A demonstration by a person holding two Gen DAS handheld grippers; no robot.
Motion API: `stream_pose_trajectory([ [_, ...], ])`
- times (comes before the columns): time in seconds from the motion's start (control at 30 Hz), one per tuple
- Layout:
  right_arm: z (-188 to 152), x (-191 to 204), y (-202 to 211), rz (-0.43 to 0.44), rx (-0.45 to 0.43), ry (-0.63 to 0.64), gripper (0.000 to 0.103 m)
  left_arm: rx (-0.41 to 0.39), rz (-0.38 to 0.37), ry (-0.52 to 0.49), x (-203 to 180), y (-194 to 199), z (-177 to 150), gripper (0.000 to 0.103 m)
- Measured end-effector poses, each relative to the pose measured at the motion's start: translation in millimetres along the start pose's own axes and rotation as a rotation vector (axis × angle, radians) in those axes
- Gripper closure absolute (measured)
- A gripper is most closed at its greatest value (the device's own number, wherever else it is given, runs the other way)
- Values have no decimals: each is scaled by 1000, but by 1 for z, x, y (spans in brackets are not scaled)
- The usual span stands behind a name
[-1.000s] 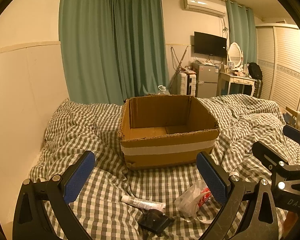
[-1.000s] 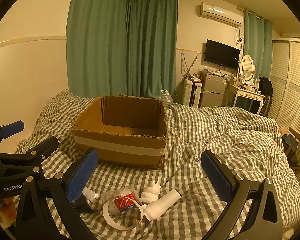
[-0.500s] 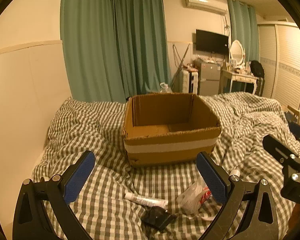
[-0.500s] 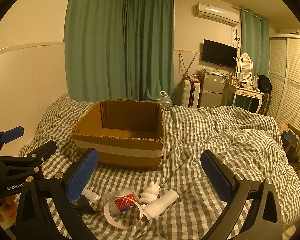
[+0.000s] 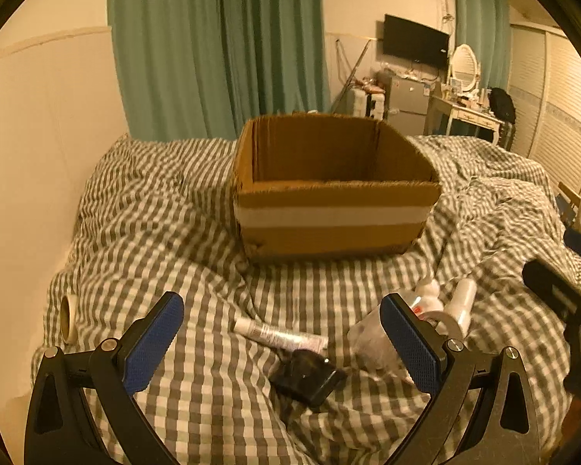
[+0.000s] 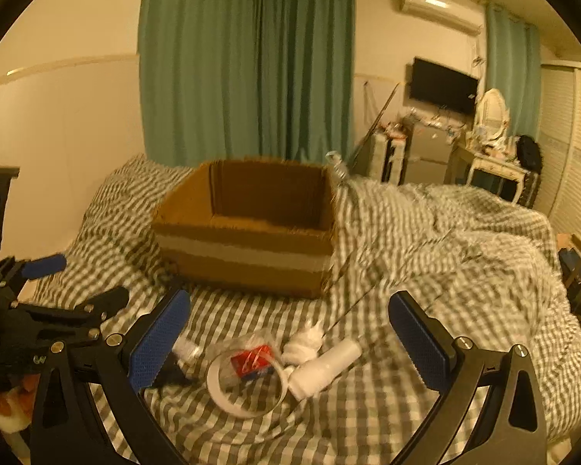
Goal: Organize objects
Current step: 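Grasp the black sunglasses with the left tool while the right tool grasps the white tape roll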
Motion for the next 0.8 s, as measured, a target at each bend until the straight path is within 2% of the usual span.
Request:
stream_pose_trajectory([
  [0.23, -48, -5, -57, 48, 215, -1, 1, 103, -2, -10, -4, -39, -25, 0],
  [0.37, -67, 0, -74, 48, 290, 36, 0, 158, 6, -40, -8, -54, -36, 0],
  [0.57, -84, 17, -82, 56, 339, 118, 1, 207, 32, -54, -8, -71, -47, 0],
  [0.77, -100, 13, -102, 61, 404, 101, 1, 250, 11, -62, -12, -86, -58, 0],
  [0.8, -101, 12, -103, 60, 411, 100, 4, 256, 8, -62, -12, -88, -58, 0],
])
Point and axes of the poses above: each gripper's, at about its wrist camera, not at the fingertips, and y roughly against the way its jaws point, x to its left, z to its top, the point moved 3 cm from there along -y, roughly the way its jaws point, and after that the axes turned 10 degrees about -y, right-handed, at the moved point
